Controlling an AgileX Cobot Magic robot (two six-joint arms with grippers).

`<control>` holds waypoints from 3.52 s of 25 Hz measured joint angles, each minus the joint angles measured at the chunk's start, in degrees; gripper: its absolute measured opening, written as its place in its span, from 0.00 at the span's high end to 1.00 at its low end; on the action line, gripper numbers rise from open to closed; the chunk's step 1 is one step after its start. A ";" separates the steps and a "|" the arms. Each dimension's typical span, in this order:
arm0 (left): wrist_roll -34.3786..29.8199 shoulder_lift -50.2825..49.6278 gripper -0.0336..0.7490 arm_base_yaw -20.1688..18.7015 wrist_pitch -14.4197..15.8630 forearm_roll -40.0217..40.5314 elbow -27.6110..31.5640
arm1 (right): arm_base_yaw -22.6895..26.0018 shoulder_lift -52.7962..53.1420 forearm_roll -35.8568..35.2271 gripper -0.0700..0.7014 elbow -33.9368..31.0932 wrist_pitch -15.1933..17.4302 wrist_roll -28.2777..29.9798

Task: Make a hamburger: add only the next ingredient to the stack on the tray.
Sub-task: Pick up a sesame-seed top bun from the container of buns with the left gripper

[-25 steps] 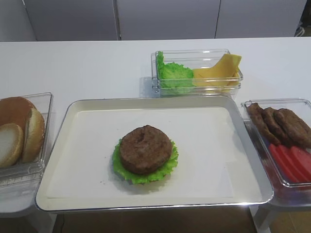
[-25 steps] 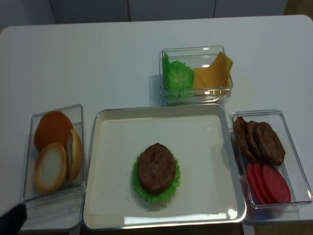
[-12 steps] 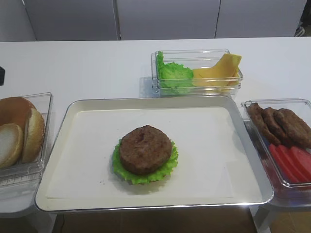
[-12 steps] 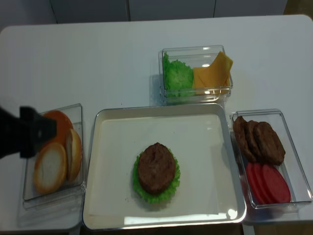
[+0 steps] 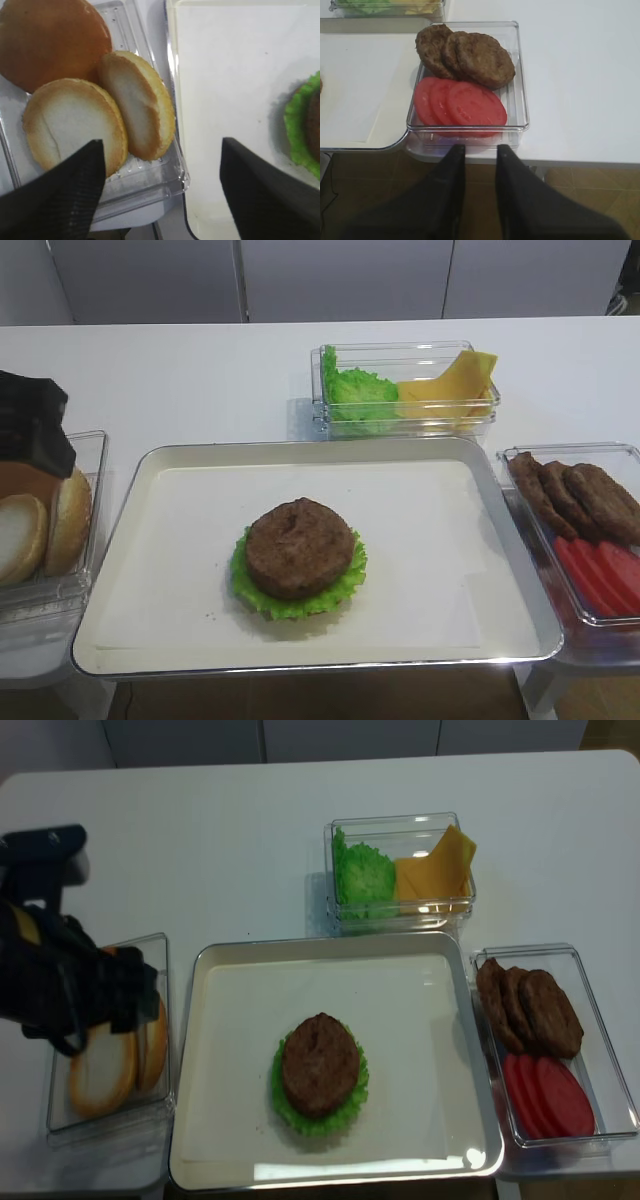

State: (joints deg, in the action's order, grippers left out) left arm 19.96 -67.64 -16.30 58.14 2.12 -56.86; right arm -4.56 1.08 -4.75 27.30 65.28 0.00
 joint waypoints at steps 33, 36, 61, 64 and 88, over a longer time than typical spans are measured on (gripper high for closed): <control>18.78 -12.73 0.49 -7.49 -5.77 14.61 -0.22 | 0.00 0.00 0.00 0.68 0.00 0.00 0.00; 18.78 -12.73 0.53 -7.49 -5.86 14.61 -0.22 | 0.00 0.00 0.00 0.68 0.00 0.00 0.00; 19.86 -15.39 0.61 -7.49 -5.76 14.58 -0.22 | 0.00 0.00 0.00 0.68 0.00 0.00 0.00; 19.86 -15.28 0.65 -7.49 -5.76 14.58 -0.22 | 0.00 0.00 0.00 0.68 0.00 -0.04 0.00; 19.86 -14.46 0.72 -7.49 -4.39 15.80 -0.22 | 0.00 0.00 0.00 0.68 0.00 -0.04 0.00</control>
State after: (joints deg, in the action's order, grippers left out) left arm 39.82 -82.10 -23.79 53.75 17.91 -57.08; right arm -4.56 1.08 -4.75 27.30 65.24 0.00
